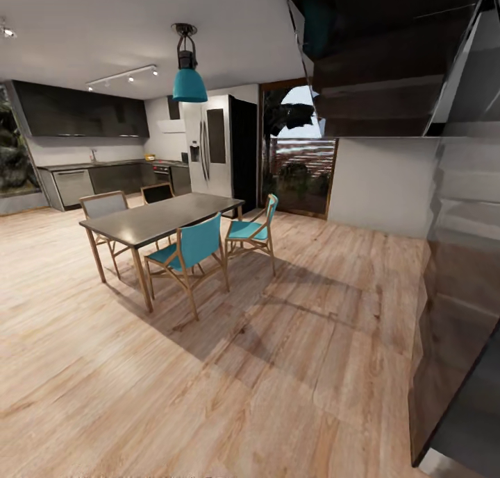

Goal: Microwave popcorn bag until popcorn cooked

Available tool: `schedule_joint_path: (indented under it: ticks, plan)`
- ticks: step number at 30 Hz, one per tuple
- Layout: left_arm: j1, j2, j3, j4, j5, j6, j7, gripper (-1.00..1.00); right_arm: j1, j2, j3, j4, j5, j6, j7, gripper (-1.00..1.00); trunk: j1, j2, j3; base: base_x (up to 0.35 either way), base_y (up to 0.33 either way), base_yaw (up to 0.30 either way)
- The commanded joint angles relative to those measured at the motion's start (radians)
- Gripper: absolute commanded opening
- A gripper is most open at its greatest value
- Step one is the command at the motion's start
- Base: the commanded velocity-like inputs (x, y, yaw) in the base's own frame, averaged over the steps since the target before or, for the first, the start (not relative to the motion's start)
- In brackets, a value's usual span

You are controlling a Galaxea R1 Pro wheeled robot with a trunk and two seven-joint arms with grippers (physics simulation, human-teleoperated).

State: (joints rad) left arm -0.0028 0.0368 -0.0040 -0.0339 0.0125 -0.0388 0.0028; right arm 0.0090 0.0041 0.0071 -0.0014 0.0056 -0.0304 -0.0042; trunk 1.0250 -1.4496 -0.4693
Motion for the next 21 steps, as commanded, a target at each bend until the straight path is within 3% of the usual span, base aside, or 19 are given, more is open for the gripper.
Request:
schedule_joint_path:
  ticks: [1,21]
  plan:
    - [0.000,0.000,-0.001,0.000,0.001,-0.003,0.000,1.00,0.000,0.000,0.001,0.000,0.001,-0.003,0.000,1.00,0.000,0.000,-0.001,0.000,0.000,0.276]
    - [0.000,0.000,-0.001,0.000,0.001,-0.003,0.000,1.00,0.000,-0.003,0.001,0.000,0.002,-0.005,-0.002,1.00,0.000,0.000,-0.001,0.000,0.000,0.276]
